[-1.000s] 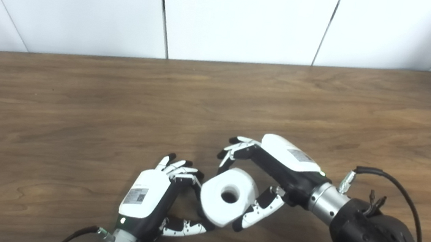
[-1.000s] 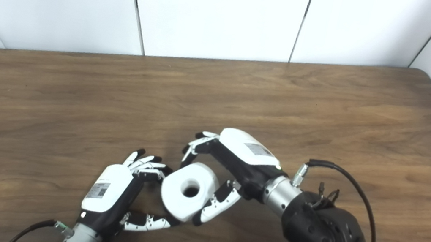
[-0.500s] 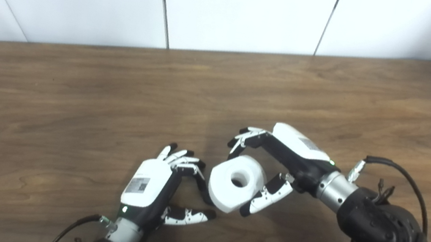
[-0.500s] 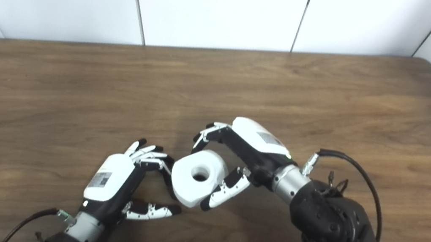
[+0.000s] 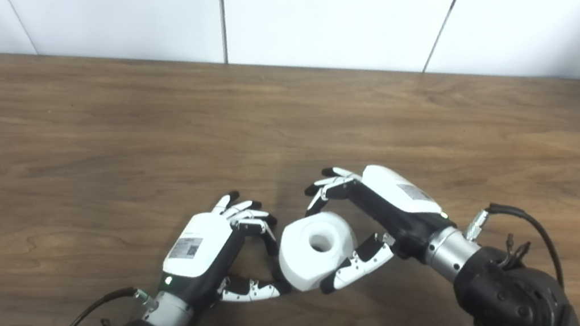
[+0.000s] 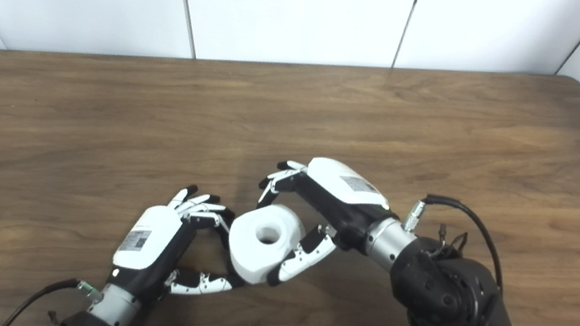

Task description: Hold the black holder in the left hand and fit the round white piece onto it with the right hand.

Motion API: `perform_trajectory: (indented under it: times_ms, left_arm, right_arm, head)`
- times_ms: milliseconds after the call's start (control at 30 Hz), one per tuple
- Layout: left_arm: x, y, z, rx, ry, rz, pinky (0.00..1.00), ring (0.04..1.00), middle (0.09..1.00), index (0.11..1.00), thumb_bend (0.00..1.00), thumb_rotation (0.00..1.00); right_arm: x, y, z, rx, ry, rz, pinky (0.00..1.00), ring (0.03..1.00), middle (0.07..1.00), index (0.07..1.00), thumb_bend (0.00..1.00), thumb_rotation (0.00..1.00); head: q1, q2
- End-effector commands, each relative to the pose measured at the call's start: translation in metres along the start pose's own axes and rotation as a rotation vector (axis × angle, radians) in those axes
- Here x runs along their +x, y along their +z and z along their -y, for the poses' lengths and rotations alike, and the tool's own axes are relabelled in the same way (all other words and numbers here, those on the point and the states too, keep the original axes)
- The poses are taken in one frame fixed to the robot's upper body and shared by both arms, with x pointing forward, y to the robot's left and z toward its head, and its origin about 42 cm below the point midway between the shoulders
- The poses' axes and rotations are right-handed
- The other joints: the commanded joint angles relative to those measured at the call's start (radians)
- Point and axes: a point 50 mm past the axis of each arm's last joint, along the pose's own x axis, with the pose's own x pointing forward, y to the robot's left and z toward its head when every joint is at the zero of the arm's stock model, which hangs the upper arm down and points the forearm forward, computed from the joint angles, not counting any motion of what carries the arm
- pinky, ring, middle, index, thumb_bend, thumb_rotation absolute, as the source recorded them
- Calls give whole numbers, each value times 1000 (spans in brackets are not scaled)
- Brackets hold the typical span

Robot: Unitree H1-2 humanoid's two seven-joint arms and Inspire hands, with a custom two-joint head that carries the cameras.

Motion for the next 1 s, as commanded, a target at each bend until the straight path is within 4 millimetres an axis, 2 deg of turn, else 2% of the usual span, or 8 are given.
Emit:
perform_trajectory:
  times_ms: [0, 67, 133, 300, 467, 667, 967]
  left_arm:
    - [4, 3, -4, 18, 13, 0, 988, 875, 771, 491, 523, 68]
    - [4, 3, -5, 26, 10, -5, 976, 876, 780, 586, 790, 180]
    - [5, 4, -5, 32, 6, -5, 970, 877, 790, 654, 923, 264]
    - [5, 5, -7, 43, -15, -11, 973, 887, 812, 720, 972, 345]
    - [5, 5, -8, 45, -21, -10, 972, 889, 823, 746, 999, 386]
    - [7, 4, -9, 46, -31, -15, 978, 893, 830, 762, 1000, 381]
    - [8, 1, -8, 44, -28, -19, 981, 893, 829, 758, 1000, 339]
  right_arm:
    - [0, 1, 10, -45, 14, 1, 898, 984, 872, 682, 996, 406]
    - [1, 0, 11, -50, 42, -6, 942, 998, 907, 730, 1000, 463]
    - [2, -2, 13, -53, 65, -10, 951, 1000, 935, 772, 1000, 492]
    - [4, -2, 16, -65, 94, -24, 949, 1000, 963, 832, 1000, 529]
    - [5, -2, 19, -61, 98, -27, 967, 1000, 974, 856, 1000, 530]
    - [7, -2, 18, -60, 96, -26, 978, 1000, 972, 855, 1000, 548]
    - [5, 1, 22, -61, 63, -19, 984, 1000, 971, 848, 1000, 521]
  head:
    - [0, 0]
    - [2, -2]
    - [2, -2]
    - [2, -2]
    - [3, 0]
    - [3, -4]
    - [0, -10]
